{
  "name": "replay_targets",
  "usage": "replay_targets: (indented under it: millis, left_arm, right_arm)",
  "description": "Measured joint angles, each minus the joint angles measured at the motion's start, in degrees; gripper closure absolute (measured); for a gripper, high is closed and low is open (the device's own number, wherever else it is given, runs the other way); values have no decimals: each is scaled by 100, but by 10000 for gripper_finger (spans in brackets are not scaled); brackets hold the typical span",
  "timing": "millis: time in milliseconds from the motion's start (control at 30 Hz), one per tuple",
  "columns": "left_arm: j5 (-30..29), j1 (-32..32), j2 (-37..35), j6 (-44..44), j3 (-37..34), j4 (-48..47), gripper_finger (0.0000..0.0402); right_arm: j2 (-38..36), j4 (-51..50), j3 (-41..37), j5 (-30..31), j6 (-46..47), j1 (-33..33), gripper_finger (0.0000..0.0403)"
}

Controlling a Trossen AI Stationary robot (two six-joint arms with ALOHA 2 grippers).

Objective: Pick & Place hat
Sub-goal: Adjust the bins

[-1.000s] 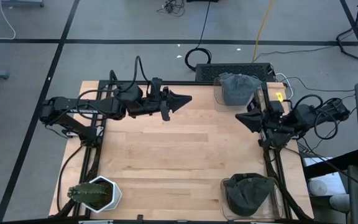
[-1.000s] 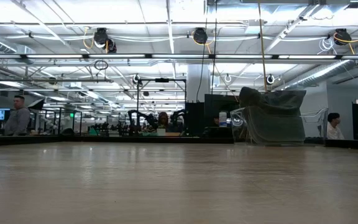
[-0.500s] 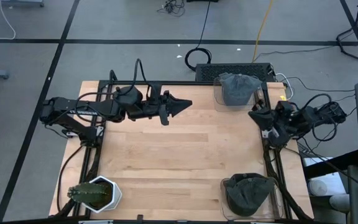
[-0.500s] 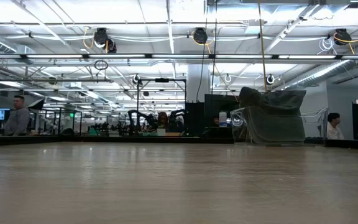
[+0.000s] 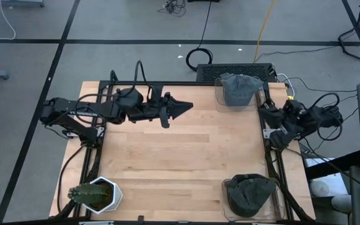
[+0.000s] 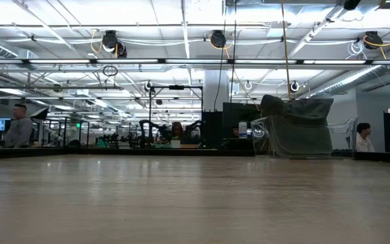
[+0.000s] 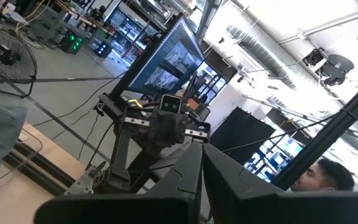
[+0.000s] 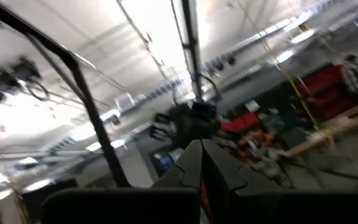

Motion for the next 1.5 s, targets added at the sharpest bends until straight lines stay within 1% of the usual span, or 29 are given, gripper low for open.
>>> replay_targets:
  millis: [100, 233, 300, 333, 400, 467, 533, 600, 633, 667, 700, 767, 867, 967, 1033, 1133, 1233, 1333, 1400, 1500]
  left_arm:
    - [-46, -33, 0, -2, 0, -14, 380]
    - [-169, -115, 0, 112, 0, -32, 380]
    - [-259, -176, 0, 206, 0, -39, 380]
    - [-304, -193, 0, 253, 1, -45, 380]
    - [-428, -229, 0, 347, 0, -75, 380]
    - [-557, -250, 0, 415, 1, -163, 380]
    - [-619, -240, 0, 426, 2, -229, 380]
    - [-633, -228, 0, 380, 0, -217, 380]
    - [-636, -228, 0, 365, 0, -216, 380]
    - [-644, -228, 0, 406, 1, -219, 380]
    - [-647, -228, 0, 487, 1, -237, 380]
    - [-653, -228, 0, 609, 0, -332, 380]
    - [-685, -151, 0, 708, 0, -444, 380]
    - [-640, 46, 0, 929, 0, -677, 380]
    - [-474, 214, -13, 944, 0, -754, 380]
    - [34, 460, -66, 917, 0, -797, 380]
    - [535, 624, -65, 912, 2, -947, 380]
    - [851, 724, -55, 956, 0, -1050, 380]
    - [964, 780, -61, 998, 0, -1096, 380]
    - [1025, 872, -59, 1071, 0, -1211, 380]
  right_arm:
    - [1, -301, -2, 117, 36, -3, 403]
    - [2, -377, -2, -21, 162, -2, 403]
    - [-2, -419, -2, 129, 171, -2, 403]
    - [-5, -587, -1, 404, 176, -2, 403]
    - [4, -1270, 0, 1121, 224, -2, 403]
    - [127, -1932, -2, 1883, 297, -11, 403]
    - [289, -2361, -2, 2498, 437, -21, 403]
    - [501, -2700, -2, 2998, 903, -58, 403]
    - [625, -2909, -2, 3183, 1200, -91, 403]
    - [755, -3111, -2, 3241, 1451, -124, 403]
    - [893, -3311, -2, 3220, 1678, -164, 403]
    - [1159, -3638, 2, 2899, 2070, -279, 403]
    - [1614, -4215, 117, 2195, 2610, -582, 403]
    - [2050, -5100, 311, 1516, 3125, -1018, 403]
    - [2331, -5654, 400, 1182, 3724, -1374, 403]
    - [2706, -6148, 409, 758, 4244, -1980, 403]
    - [3136, -6280, 408, 198, 4308, -2689, 403]
    - [3583, -6192, 409, -409, 4176, -3416, 403]
    - [3846, -6156, 409, -633, 4081, -3845, 403]
    - [4139, -6009, 409, -653, 3962, -4366, 403]
